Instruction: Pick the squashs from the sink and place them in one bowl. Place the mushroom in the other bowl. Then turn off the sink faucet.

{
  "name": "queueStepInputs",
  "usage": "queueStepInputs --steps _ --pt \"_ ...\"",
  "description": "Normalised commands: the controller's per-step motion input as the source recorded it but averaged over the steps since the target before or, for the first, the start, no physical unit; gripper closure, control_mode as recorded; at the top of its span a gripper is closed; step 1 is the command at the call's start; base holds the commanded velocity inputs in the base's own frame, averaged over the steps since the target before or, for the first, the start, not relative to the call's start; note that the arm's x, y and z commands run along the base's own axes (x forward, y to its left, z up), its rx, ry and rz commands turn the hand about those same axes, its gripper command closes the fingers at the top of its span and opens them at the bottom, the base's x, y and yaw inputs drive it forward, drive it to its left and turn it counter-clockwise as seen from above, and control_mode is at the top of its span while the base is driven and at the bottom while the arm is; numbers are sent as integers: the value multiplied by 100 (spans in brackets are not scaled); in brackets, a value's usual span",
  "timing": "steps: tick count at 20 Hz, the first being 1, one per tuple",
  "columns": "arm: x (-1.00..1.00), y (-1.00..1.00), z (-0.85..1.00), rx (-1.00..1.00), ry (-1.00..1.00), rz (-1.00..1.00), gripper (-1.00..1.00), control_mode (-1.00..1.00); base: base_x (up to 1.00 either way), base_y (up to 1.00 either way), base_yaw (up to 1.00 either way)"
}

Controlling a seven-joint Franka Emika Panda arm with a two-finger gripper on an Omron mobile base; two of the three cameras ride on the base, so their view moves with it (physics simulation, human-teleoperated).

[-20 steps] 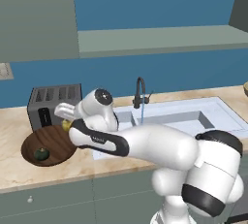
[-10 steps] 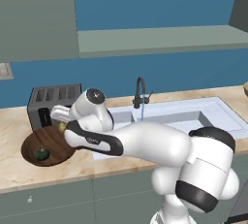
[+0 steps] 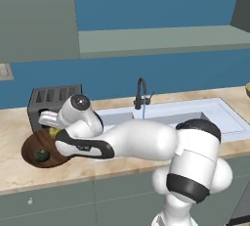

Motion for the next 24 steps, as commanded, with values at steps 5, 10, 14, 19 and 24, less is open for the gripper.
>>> queueStepInputs --steps 5,10,14,19,24 --pt "0 0 0 0 0 0 -100 -100 0 0 0" --pt "2 -11 10 0 0 -4 -100 -100 0 0 0" --pt "-4 -91 3 0 0 -1 -100 -100 0 0 0" --pt "-2 -100 0 0 5 -1 -100 -100 0 0 0" --pt "0 -100 0 0 13 0 -100 -100 0 0 0"
